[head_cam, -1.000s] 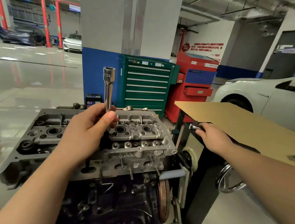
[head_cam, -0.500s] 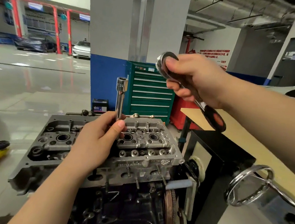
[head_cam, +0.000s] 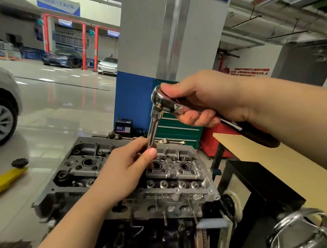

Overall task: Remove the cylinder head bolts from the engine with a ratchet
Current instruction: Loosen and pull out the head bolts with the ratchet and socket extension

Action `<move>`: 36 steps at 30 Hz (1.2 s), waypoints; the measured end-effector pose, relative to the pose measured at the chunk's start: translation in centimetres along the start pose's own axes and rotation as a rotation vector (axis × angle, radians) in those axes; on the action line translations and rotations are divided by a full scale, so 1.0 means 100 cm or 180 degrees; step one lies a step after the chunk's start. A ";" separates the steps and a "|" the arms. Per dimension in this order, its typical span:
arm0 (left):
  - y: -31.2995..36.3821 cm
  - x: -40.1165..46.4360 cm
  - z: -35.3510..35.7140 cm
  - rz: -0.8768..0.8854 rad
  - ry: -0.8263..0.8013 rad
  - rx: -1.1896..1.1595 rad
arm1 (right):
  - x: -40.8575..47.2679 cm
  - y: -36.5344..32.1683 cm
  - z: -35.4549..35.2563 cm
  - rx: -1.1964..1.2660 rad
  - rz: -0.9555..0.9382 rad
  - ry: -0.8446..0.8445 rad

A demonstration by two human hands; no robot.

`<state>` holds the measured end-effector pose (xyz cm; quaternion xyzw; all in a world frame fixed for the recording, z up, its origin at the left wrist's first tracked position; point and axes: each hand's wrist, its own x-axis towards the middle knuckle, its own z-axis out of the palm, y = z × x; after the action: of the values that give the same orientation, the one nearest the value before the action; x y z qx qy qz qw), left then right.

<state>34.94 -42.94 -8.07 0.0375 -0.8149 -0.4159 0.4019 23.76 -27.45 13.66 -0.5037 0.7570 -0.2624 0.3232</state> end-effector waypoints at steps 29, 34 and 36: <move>0.007 0.002 -0.005 0.0061 -0.0184 -0.0077 | 0.040 -0.023 -0.047 -0.0852 0.0345 -0.0782; 0.006 0.002 -0.004 0.0049 -0.0168 -0.0034 | 0.039 -0.021 -0.050 -0.0872 0.0352 -0.0811; 0.005 0.002 -0.003 0.0078 -0.0183 -0.0009 | 0.038 -0.023 -0.051 -0.1001 0.0307 -0.0787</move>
<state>35.20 -42.87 -7.46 0.0149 -0.8260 -0.4130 0.3834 20.19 -31.47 17.83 -0.5395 0.7664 -0.0613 0.3433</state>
